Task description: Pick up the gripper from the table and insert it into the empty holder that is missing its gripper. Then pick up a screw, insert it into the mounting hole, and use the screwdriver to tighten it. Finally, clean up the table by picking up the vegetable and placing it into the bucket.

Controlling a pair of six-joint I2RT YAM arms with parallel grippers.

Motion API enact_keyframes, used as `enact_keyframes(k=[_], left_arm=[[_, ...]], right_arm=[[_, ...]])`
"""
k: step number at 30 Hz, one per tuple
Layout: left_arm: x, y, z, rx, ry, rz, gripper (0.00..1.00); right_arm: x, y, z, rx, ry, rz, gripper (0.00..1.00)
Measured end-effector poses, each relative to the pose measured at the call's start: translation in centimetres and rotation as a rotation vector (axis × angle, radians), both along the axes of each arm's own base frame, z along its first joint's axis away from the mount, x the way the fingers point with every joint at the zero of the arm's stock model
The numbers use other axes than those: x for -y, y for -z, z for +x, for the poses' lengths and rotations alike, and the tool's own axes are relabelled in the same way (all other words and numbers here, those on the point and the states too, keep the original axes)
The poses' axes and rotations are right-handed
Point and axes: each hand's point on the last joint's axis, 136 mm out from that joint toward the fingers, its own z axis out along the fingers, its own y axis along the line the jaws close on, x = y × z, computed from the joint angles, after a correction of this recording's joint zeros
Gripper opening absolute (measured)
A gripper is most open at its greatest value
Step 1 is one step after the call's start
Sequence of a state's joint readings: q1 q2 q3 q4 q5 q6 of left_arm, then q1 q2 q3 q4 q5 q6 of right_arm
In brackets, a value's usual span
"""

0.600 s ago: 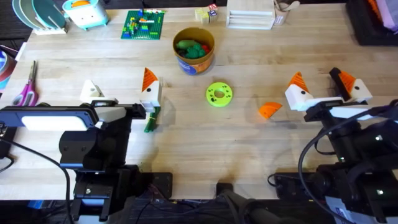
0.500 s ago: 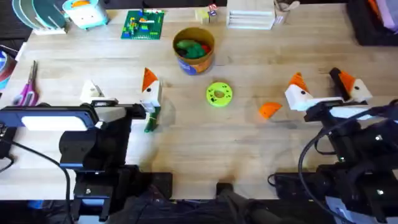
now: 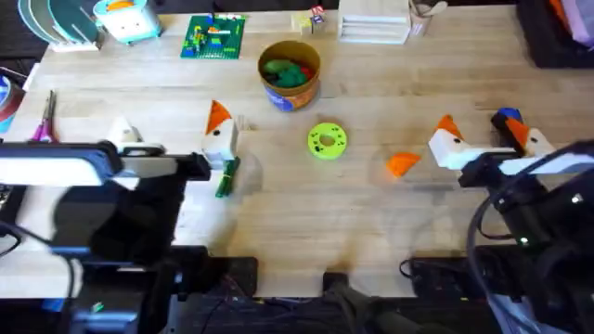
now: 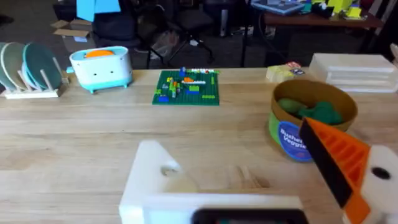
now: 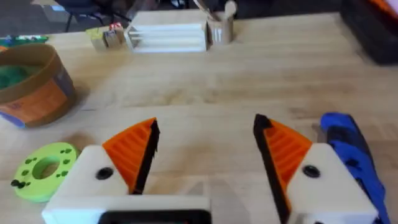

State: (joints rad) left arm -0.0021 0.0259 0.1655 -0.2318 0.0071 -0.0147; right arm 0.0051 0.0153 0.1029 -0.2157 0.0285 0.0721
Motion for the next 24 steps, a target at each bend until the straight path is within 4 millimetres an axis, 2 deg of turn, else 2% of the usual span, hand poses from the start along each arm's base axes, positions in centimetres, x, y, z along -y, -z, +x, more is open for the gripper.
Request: enact_keyframes(k=[3,5,7,12,14,15,20,21,24], left_arm=[[0.2,-2.5,-1.2,-0.072,0.009,-0.008,0.994],[0.6,-3.4,-1.7,-0.157,0.035,-0.022,0.992],[1.4,-3.3,-2.0,-0.268,0.074,-0.037,0.992],[2.9,-0.5,-2.1,-0.565,0.151,-0.085,0.993],[3.2,0.6,-1.8,-0.637,0.163,-0.099,0.993],[3.4,2.7,-2.0,-0.754,0.169,-0.116,0.993],[3.6,5.1,-2.7,-0.892,0.170,-0.138,0.984],[3.6,5.3,-2.6,-0.901,0.168,-0.144,0.915],[3.6,5.6,-2.5,-0.915,0.169,-0.147,0.430]], right_arm=[[0.1,-0.1,-1.3,-0.141,0.019,0.034,0.934],[0.2,-1.4,-2.0,-0.206,0.026,0.046,0.934],[0.2,-3.6,-2.4,-0.247,0.027,0.047,0.934],[0.2,-9.0,-1.7,-0.290,0.020,0.020,0.933],[0.2,-10.2,-1.2,-0.297,0.019,0.013,0.933],[0.2,-10.9,-0.4,-0.311,0.015,0.004,0.933],[0.2,-10.0,-0.2,-0.352,0.014,-0.001,0.931],[0.2,-10.0,-0.2,-0.352,0.013,-0.001,0.934],[0.2,-10.1,-0.2,-0.351,0.014,-0.001,0.933]])
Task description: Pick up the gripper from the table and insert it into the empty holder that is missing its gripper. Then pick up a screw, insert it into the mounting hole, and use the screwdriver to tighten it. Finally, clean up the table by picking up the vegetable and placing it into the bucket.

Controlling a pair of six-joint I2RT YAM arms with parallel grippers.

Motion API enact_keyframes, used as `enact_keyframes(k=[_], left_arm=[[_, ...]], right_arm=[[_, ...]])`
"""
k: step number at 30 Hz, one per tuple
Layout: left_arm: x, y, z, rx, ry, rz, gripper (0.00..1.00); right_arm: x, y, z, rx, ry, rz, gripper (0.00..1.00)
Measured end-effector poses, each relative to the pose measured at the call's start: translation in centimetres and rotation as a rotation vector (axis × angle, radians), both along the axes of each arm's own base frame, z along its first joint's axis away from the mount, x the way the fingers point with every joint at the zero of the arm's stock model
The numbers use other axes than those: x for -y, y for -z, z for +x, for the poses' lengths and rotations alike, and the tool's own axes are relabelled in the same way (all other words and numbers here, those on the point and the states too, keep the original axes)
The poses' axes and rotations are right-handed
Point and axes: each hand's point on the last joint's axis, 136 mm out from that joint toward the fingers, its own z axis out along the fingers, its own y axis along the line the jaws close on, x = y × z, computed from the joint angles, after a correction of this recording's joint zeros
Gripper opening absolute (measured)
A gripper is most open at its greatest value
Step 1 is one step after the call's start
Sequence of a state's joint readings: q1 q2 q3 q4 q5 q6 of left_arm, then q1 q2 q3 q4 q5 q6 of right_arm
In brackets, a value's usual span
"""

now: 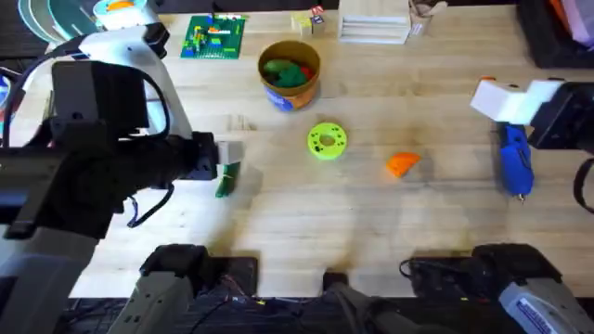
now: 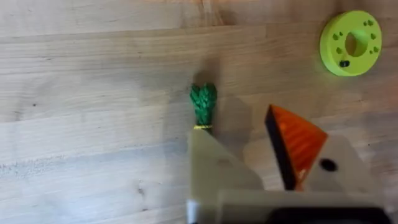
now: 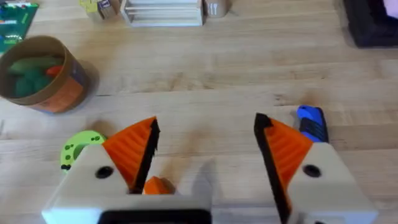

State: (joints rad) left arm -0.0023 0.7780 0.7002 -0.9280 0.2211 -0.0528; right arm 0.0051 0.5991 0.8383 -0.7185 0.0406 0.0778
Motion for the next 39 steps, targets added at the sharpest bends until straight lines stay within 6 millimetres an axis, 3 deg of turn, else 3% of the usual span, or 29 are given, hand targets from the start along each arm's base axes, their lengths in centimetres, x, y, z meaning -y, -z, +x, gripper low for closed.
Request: enact_keyframes(k=[2,3,8,10,19,22,34,39], left_arm=[[0.0,-0.1,0.2,0.009,0.000,0.000,0.126],[0.0,-0.2,0.3,0.016,0.006,0.004,0.135],[0.8,-1.9,1.5,0.086,0.031,-0.036,0.911],[1.6,-3.6,2.6,0.158,0.057,-0.066,0.988],[7.8,-11.5,5.5,0.506,0.318,-0.215,0.995],[8.8,-13.0,5.7,0.572,0.363,-0.237,0.994],[9.0,-12.2,5.0,0.496,0.337,-0.293,0.993],[9.4,-13.7,6.0,0.605,0.394,-0.250,0.993]], right_arm=[[0.0,0.0,0.0,0.000,0.000,0.000,0.934],[0.0,0.0,0.0,0.000,0.000,0.000,0.935],[0.0,0.0,0.0,0.000,0.000,0.000,0.935],[0.0,0.0,0.0,-0.001,0.000,0.000,0.935],[0.0,0.0,0.0,0.000,0.000,0.000,0.934],[0.0,0.0,0.0,0.000,0.000,0.000,0.934],[0.0,0.0,0.0,0.000,0.000,0.000,0.936],[0.0,0.0,0.0,0.000,0.000,0.000,0.933]])
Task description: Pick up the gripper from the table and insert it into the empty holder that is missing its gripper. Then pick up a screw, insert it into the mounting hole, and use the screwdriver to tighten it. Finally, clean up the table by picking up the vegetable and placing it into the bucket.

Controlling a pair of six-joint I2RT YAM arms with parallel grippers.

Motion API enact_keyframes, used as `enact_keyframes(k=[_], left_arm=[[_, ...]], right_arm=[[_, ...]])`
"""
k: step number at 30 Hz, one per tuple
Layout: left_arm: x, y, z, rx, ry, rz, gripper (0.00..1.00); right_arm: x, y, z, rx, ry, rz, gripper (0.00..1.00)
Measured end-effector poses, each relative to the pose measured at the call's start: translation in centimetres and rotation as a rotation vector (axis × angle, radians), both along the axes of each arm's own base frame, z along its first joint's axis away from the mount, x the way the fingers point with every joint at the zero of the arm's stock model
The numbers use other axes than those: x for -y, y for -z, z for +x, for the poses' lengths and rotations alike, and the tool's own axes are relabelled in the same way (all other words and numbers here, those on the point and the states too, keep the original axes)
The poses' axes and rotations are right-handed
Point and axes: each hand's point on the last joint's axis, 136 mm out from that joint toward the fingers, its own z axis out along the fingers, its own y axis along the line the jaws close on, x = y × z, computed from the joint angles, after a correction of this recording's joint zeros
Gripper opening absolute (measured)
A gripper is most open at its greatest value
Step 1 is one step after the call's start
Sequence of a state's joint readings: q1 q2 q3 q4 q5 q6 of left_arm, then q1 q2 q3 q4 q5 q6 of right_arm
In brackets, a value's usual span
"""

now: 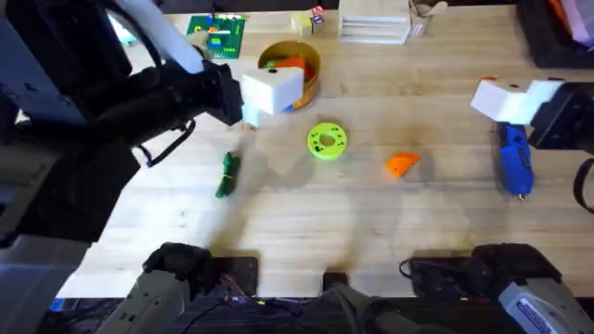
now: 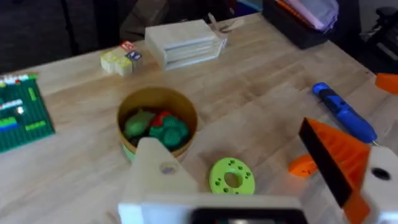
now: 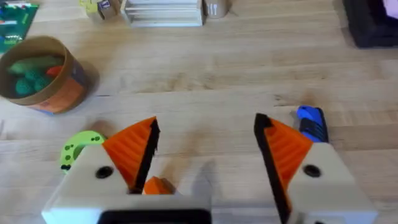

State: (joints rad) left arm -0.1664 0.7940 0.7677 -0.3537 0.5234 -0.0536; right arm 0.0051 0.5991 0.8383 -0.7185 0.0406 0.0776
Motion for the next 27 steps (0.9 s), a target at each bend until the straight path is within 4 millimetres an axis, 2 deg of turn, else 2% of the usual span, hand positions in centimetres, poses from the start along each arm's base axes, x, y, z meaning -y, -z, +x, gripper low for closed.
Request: enact_keyframes(k=[5,8,12,17,20,27], left_arm=[[2.0,-0.8,0.6,0.151,0.091,0.060,0.993],[3.1,-0.4,0.3,0.288,0.136,0.070,0.993],[4.3,2.6,-1.8,0.415,0.181,0.062,0.993],[4.8,6.8,-5.1,0.469,0.217,0.060,0.993],[4.6,7.8,-6.0,0.484,0.209,0.058,0.994],[3.6,9.1,-6.9,0.491,0.164,0.036,0.992]], right_arm=[[0.0,0.0,0.0,0.000,0.000,0.000,0.934],[0.0,0.0,0.0,0.000,0.000,0.000,0.934],[0.0,0.0,0.0,0.000,0.000,0.000,0.934],[0.0,0.0,0.0,0.000,0.000,0.000,0.936],[0.0,0.0,0.0,0.000,0.000,0.000,0.936],[0.0,0.0,0.0,0.000,0.000,0.000,0.934]])
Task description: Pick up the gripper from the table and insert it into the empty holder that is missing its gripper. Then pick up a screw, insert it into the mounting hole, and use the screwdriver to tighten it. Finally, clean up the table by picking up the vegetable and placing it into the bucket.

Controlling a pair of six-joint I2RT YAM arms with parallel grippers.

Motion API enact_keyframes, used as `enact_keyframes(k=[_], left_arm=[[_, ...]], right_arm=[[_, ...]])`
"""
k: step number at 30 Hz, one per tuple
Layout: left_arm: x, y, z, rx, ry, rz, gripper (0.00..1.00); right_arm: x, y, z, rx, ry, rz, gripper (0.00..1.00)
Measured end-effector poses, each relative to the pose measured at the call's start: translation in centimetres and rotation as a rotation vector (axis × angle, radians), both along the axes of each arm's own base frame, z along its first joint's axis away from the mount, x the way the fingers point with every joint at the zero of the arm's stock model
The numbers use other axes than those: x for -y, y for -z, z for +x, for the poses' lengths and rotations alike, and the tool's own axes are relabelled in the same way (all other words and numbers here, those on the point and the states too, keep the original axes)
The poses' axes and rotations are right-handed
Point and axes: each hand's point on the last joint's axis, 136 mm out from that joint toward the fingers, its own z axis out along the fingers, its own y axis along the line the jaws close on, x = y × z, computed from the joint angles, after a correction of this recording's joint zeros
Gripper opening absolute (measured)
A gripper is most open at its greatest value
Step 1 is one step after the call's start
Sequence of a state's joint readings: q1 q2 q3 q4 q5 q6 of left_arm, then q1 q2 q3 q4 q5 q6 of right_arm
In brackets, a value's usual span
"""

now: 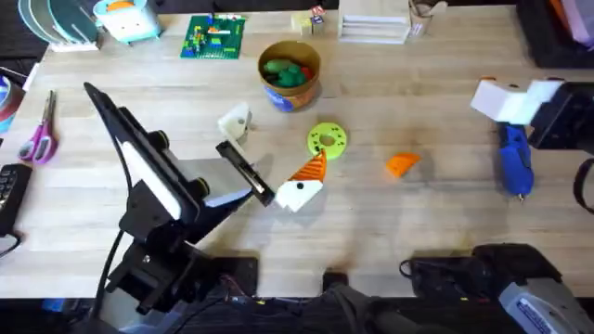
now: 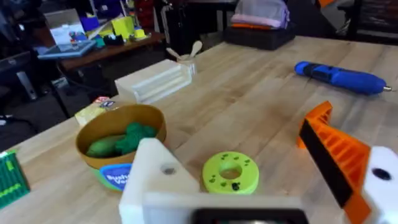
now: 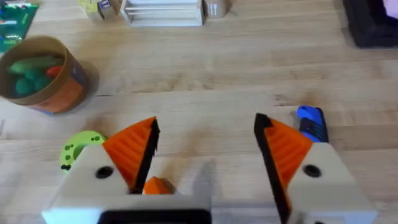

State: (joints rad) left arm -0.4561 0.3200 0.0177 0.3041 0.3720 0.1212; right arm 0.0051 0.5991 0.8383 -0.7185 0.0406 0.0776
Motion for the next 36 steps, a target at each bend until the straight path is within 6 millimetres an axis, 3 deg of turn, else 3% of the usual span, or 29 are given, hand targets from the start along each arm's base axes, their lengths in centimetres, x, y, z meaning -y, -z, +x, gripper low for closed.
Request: enact_keyframes(k=[12,15,36], left_arm=[[-0.8,2.7,-1.8,-0.108,0.004,0.020,0.993],[-0.7,1.9,-2.1,-0.090,0.016,-0.010,0.993],[1.0,1.9,-3.7,-0.188,0.115,-0.087,0.992]], right_arm=[[0.0,0.0,0.0,0.000,0.000,0.000,0.933],[0.0,0.0,0.0,0.000,0.000,0.000,0.936],[0.0,0.0,0.0,0.000,0.000,0.000,0.936]])
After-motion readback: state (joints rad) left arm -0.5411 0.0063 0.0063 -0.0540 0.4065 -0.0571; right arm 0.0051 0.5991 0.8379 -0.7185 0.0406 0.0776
